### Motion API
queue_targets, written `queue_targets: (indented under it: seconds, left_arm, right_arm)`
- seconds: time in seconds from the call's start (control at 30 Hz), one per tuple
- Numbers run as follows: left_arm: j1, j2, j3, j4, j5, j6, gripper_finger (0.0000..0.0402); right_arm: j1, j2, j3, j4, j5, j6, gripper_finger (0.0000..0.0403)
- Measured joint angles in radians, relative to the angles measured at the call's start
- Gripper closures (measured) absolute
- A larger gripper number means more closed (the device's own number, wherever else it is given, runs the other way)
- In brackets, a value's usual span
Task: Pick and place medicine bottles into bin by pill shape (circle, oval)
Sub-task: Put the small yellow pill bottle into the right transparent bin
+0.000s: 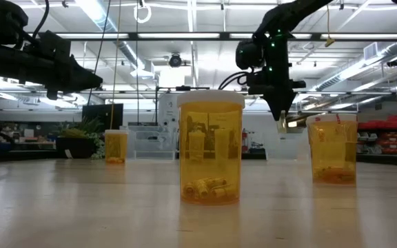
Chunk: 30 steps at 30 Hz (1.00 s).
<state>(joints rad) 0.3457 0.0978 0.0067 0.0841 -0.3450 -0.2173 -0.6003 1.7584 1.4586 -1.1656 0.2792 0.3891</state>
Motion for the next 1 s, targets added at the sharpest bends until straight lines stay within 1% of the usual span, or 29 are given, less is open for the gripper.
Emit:
queue_targets:
  seconds: [0.23, 0.53, 0.8, 1.0]
  left_arm:
    - [0.000, 0.000, 0.000, 0.000, 0.000, 0.000, 0.0294]
    - [0.000, 0.000, 0.000, 0.000, 0.000, 0.000, 0.0294]
    - [0.000, 0.000, 0.000, 0.000, 0.000, 0.000, 0.0294]
    - [0.000, 0.000, 0.000, 0.000, 0.000, 0.000, 0.0294]
  right_arm:
    - [-0.060, 0.000, -0.017, 0.084, -0.023, -0.045, 0.0271]
    - [-0.116, 0.000, -0.130, 0.224, -0.082, -0.066, 0.0271]
    - [-0.127, 0.000, -0.234, 0.310, -0.098, -0.072, 0.0271]
    - [-0.126, 0.000, -0.255, 0.347, -0.116, -0.079, 0.0267]
